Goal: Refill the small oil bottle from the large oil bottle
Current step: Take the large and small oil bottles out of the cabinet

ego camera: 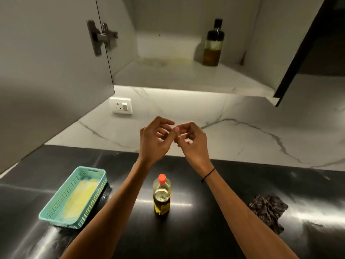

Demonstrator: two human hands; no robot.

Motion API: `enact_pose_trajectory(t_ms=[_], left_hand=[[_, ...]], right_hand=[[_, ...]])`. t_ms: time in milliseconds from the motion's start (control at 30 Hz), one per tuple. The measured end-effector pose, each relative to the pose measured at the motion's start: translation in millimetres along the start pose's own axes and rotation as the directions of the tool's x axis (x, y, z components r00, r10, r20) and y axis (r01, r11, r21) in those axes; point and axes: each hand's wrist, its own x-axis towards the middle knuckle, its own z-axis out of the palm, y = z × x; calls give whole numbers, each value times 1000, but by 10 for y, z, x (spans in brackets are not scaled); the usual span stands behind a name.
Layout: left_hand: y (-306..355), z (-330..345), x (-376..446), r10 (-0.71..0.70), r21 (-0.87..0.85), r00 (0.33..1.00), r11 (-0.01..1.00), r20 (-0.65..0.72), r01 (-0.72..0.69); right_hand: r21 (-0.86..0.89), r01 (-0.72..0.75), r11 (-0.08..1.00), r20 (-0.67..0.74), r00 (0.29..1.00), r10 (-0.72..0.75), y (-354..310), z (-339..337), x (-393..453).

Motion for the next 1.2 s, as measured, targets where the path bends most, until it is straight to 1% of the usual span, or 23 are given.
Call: enact_pose_trajectory(t_ms=[100,233,333,400,433,533,600,667,733,800,867,933,1000,1100,1200], left_hand=[[282,97,387,58,-30,998,998,-33,-59],[616,171,842,141,-126,989,982,-33,-144],[798,270,1167,186,-163,982,968,-33,-189],[879,365,1390,183,-175,982,967,-34,-186],[903,420,1500,154,-176,988,972,-22,-156],[896,622,1839,8,-122,999,993,45,-3],[855,749,2074,-75,-58,993,995,90,80],[797,840,2278,-150,-8,980,988,134,152],[716,907,2445,-241,27,956,970,166,240],[620,961,2593,-316,51,929,949,191,312],[506,1017,2741,-367,47,903,929,223,366],[397,1059,2894,-402,45,873,913,276,406],[326,1090,3037,-426,86,833,901,353,425],[269,1180,3229,-426,185,781,904,457,385],[223,1267,3324,-415,184,752,908,512,376]], right_hand=[[-20,123,992,-73,990,-124,-399,-116,202],[-39,256,966,-140,956,-259,-821,-345,452],[-65,299,952,-183,934,-306,-1052,-503,697],[-92,296,951,-225,924,-310,-1146,-604,891],[-99,275,956,-234,928,-291,-1175,-651,1002],[-97,158,983,-203,964,-175,-1214,-750,1339],[-154,102,983,-196,972,-132,-1191,-804,1584],[-191,36,981,-200,977,-75,-1144,-866,1825],[-206,-81,975,-170,984,46,-1091,-942,2068],[-292,-149,945,-124,985,116,-1016,-1037,2318],[-368,-188,910,-112,981,158,-922,-1120,2563],[-390,-224,893,-122,974,192,-825,-1189,2791],[-384,-251,888,-97,968,232,-743,-1266,2983],[-384,-280,880,-23,956,294,-686,-1339,3201],[-352,-277,894,22,952,304,-681,-1324,3333]])
